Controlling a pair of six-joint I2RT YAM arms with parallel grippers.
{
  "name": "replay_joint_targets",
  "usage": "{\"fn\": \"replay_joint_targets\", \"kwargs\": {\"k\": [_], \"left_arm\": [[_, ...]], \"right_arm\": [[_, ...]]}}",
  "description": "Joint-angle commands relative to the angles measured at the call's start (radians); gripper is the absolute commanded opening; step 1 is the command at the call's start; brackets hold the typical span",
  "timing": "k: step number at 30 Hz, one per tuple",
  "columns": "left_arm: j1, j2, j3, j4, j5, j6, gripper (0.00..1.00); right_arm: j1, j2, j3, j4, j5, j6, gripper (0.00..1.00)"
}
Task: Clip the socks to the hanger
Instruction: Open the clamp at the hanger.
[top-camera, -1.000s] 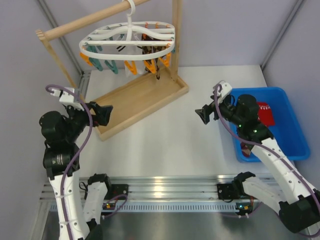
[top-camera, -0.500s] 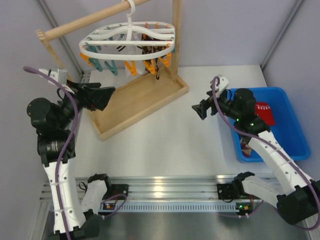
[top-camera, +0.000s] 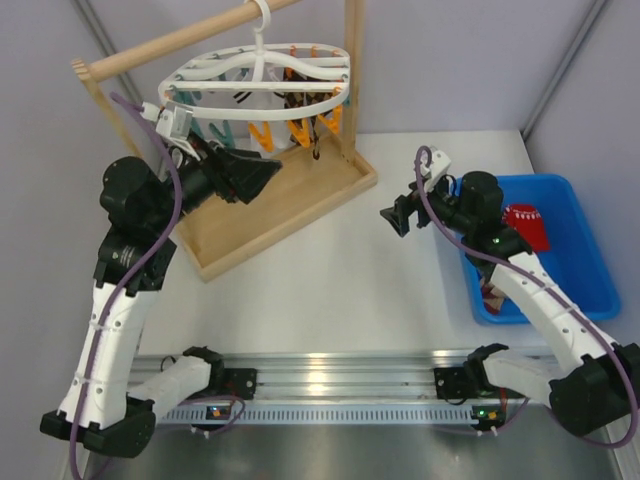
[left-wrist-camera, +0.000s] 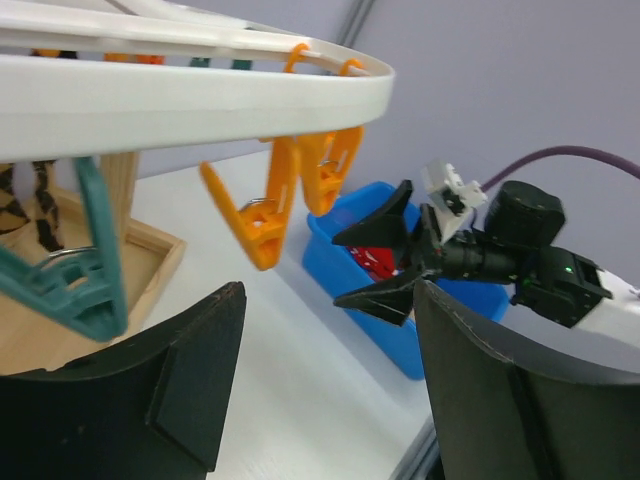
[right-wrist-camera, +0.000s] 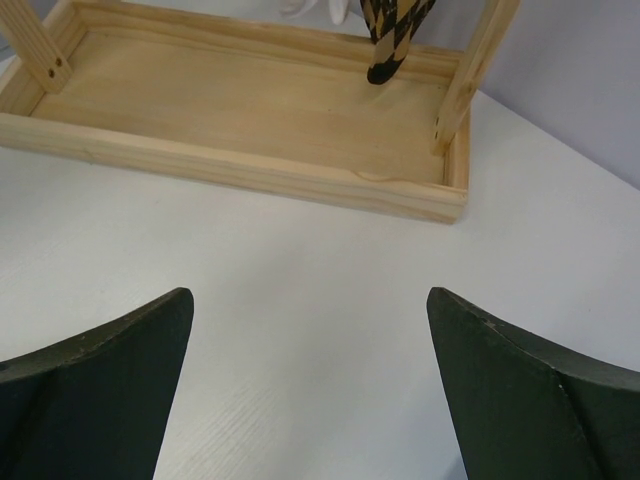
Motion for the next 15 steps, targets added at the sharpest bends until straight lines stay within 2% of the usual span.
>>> {"fn": "replay_joint_targets", "kwargs": {"k": [1, 3, 9, 15], "left_arm": [[-0.041, 0.001, 0.025, -0.028, -0.219, 0.035, 0.72], [-0.074, -0.001, 0.014, -0.037, -0.264, 0.058, 0.69], [-0.129, -0.004, 0.022, -0.045, -0.416, 0.087, 0.69], [-0.182, 0.01, 0.028, -0.001, -0.46, 0.119, 0.75]], "right_arm": [[-0.008, -0.002, 0.071, 0.054, -0.01, 0.0, 1.0], [-0.006, 0.001, 0.073, 0.054, -0.008, -0.006, 1.0], [-0.008, 0.007, 0.072, 0.054, -0.004, -0.007, 1.0], [-0.009, 0.019, 0.084, 0.052, 0.005, -0.014, 1.0]]}}
